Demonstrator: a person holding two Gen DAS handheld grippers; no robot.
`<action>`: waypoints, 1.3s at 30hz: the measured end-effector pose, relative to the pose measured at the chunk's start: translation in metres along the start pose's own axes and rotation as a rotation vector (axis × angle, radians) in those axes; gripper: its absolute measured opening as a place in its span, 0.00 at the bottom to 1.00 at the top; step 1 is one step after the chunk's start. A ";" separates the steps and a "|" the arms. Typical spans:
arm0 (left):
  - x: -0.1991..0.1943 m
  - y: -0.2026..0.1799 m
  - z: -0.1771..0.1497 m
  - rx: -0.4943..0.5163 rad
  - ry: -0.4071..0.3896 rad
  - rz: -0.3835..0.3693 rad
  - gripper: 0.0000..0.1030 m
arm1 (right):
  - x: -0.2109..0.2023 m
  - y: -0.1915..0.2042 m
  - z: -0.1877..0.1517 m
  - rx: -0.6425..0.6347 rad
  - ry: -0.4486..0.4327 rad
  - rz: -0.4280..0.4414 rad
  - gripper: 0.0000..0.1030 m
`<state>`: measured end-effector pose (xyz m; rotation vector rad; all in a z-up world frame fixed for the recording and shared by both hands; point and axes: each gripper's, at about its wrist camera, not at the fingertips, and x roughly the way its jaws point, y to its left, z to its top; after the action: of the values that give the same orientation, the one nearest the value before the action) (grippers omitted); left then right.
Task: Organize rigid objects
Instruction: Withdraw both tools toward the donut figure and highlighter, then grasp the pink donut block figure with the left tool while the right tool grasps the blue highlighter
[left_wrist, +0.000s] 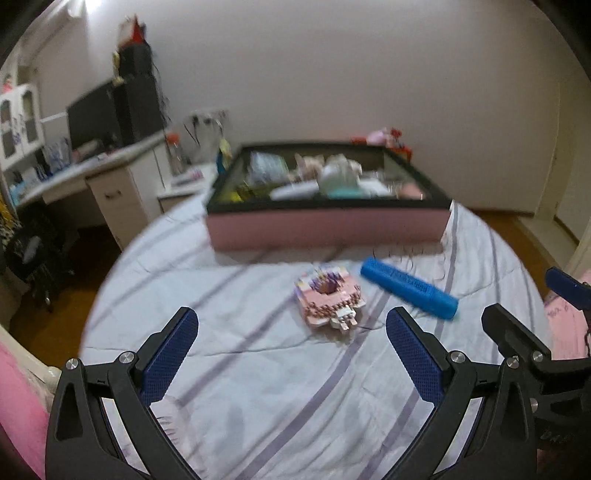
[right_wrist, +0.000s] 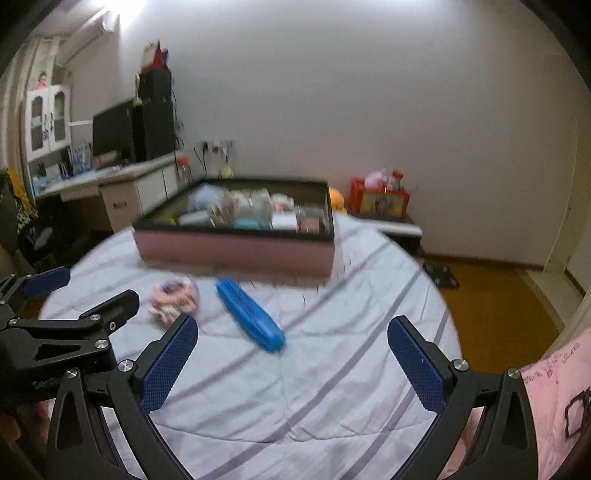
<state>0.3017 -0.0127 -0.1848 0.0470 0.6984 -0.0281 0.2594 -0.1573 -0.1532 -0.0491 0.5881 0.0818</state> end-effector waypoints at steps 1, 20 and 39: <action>0.006 -0.002 0.001 0.002 0.020 -0.008 1.00 | 0.005 -0.002 -0.002 0.003 0.014 0.003 1.00; 0.059 -0.014 0.011 0.074 0.158 -0.050 0.60 | 0.076 -0.007 0.006 -0.050 0.227 0.054 1.00; 0.035 0.021 0.001 0.016 0.108 -0.026 0.60 | 0.089 0.051 0.010 -0.181 0.261 0.207 0.26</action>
<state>0.3299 0.0078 -0.2062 0.0549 0.8067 -0.0559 0.3342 -0.0999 -0.1958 -0.1763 0.8450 0.3334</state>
